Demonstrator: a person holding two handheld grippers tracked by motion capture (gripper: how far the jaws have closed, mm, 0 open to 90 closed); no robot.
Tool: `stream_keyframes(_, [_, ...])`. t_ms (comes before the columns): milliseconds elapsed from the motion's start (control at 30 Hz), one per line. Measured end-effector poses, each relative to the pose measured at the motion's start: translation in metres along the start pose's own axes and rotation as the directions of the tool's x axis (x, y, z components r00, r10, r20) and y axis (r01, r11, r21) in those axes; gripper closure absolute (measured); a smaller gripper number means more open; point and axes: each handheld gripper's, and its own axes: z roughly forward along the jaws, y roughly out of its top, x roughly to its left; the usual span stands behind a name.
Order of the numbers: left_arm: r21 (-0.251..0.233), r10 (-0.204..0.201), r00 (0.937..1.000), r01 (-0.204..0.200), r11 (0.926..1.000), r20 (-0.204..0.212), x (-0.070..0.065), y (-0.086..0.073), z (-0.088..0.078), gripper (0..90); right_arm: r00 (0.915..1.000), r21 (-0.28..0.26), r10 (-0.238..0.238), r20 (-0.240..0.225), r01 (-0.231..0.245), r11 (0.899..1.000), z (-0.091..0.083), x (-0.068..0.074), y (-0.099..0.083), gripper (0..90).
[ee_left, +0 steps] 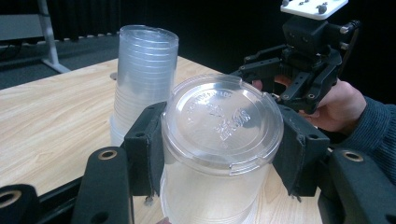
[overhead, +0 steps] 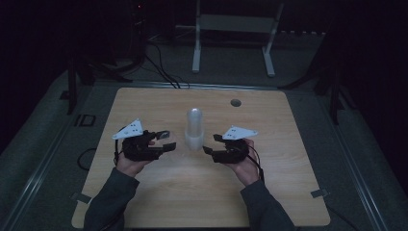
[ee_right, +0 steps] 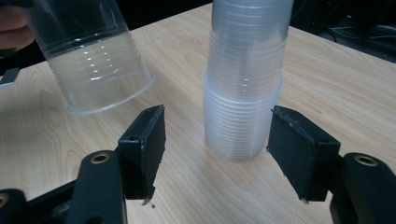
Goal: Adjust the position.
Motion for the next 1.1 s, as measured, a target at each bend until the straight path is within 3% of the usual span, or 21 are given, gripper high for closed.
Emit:
stream_keyframes(467, [0.006,0.002,1.0000,-0.002,1.0000,0.007,-0.001,-0.002,0.003,41.5,0.9992,-0.033,-0.006,-0.038,0.004,0.999,0.000,0.004,0.004,36.2])
stream_keyframes(800, [0.007,0.009,0.9997,-0.010,0.9999,0.023,-0.003,-0.002,0.005,41.5,0.9956,-0.065,0.004,-0.093,-0.010,0.998,0.001,0.008,0.005,36.2])
stream_keyframes(1100, [-0.006,0.014,0.9990,-0.014,0.9999,0.042,-0.005,-0.001,0.004,41.5,0.9896,-0.087,-0.037,-0.139,0.026,0.996,0.005,0.017,0.005,35.4])
